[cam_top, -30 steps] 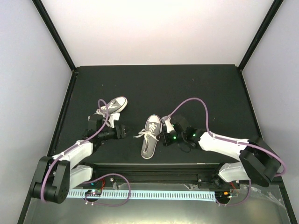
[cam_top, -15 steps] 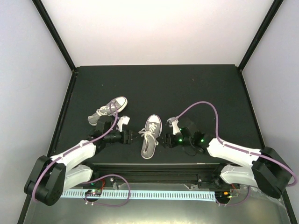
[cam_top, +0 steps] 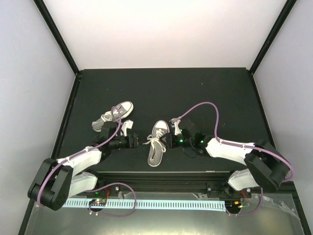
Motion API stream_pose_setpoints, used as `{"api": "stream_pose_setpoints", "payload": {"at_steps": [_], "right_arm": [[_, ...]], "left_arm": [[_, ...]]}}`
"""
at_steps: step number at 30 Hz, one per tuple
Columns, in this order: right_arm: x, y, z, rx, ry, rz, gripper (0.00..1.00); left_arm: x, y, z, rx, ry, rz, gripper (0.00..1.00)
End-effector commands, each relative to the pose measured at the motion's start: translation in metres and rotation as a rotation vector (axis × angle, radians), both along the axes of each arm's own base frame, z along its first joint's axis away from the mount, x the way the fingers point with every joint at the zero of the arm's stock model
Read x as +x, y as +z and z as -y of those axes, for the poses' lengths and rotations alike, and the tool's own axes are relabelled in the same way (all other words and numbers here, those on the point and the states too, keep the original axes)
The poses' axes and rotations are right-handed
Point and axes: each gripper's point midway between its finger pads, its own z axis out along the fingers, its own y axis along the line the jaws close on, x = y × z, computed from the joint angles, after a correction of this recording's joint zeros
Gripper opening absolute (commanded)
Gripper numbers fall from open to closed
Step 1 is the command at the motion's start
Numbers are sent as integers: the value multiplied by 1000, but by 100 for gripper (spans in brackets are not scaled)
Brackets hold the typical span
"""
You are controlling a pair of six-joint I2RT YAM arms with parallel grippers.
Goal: Tie the shoes
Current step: Tie the shoelace on the shoe.
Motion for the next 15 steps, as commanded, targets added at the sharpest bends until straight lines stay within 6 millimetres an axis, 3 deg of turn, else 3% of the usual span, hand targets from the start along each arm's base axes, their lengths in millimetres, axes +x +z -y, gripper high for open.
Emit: {"api": "stream_pose_setpoints", "payload": {"at_steps": [1, 5, 15], "right_arm": [[16, 10, -9, 49, -36, 34, 43], [17, 7, -15, 61, -18, 19, 33], [12, 1, -19, 63, 11, -6, 33]], "left_arm": [[6, 7, -7, 8, 43, 43, 71], [6, 5, -10, 16, 50, 40, 71], [8, 5, -11, 15, 52, 37, 71]]}}
